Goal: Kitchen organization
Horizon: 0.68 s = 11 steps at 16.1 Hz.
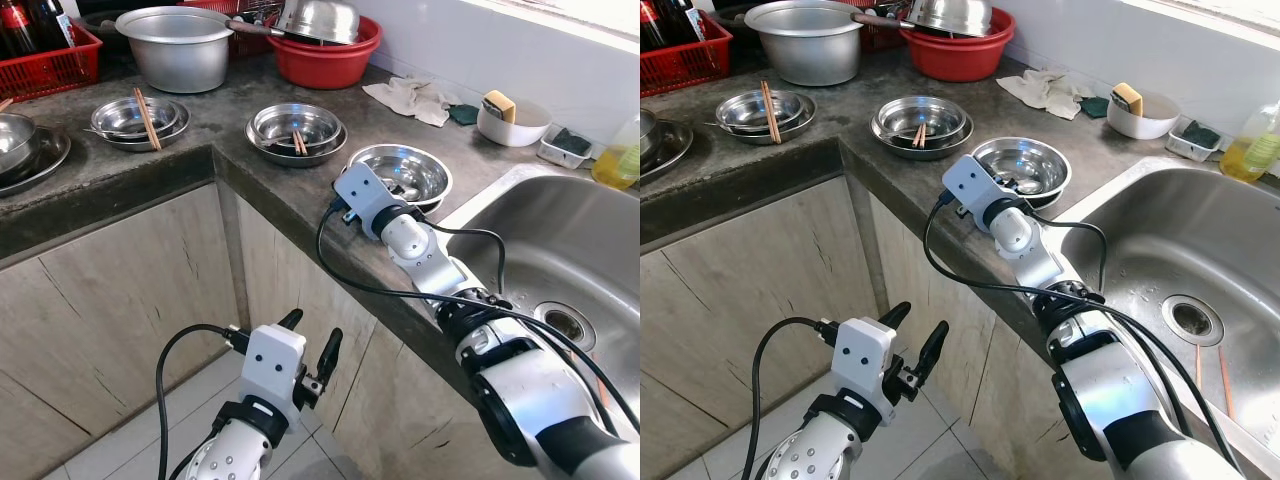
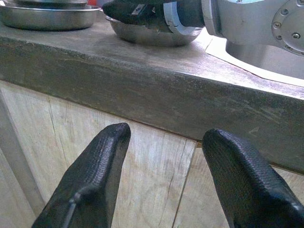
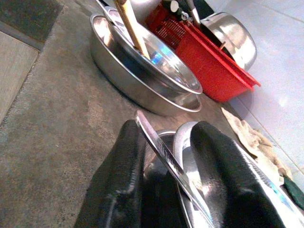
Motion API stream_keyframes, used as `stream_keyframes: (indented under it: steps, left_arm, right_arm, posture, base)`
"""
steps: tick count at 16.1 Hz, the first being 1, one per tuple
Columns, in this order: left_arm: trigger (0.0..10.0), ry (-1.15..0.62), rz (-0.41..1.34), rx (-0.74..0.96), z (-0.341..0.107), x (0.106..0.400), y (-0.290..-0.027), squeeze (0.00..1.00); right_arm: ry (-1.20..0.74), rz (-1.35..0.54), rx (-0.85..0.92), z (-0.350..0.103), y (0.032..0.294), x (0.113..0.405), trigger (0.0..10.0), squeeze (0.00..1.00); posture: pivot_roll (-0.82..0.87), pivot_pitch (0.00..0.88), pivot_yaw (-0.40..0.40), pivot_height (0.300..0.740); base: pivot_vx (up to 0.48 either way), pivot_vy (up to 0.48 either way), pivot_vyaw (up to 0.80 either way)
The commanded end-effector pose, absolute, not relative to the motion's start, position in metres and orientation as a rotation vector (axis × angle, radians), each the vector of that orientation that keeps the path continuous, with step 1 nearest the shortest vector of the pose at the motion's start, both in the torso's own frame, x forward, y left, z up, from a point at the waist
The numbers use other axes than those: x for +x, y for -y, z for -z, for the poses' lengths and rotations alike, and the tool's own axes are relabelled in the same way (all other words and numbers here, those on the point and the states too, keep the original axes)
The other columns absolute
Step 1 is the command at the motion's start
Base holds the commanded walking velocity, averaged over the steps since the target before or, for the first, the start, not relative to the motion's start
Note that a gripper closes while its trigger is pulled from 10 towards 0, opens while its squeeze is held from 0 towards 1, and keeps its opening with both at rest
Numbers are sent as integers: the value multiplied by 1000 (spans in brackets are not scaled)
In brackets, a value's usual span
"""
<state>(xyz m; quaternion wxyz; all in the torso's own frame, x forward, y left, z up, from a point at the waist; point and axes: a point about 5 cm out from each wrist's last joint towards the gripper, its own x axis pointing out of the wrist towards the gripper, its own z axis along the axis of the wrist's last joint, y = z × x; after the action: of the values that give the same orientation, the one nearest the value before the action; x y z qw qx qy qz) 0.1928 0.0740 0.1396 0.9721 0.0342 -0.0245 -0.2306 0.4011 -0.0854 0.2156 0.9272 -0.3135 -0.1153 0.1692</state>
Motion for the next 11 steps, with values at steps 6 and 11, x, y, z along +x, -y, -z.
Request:
stream_keyframes:
  steps: [6, 11]
  left_arm:
    - [10000, 50, 467, 65, -139, 194, -73, 0]
    - [10000, 45, 463, 64, -136, 196, -74, 0]
  right_arm:
    - [298, -325, -646, -232, 87, 404, 0, 0]
    - [464, -249, -579, -257, 91, 398, 0, 0]
  posture:
    - [131, 96, -110, 740]
    - [132, 79, -107, 740]
  base:
    - [0, 0, 0]
    - [0, 0, 0]
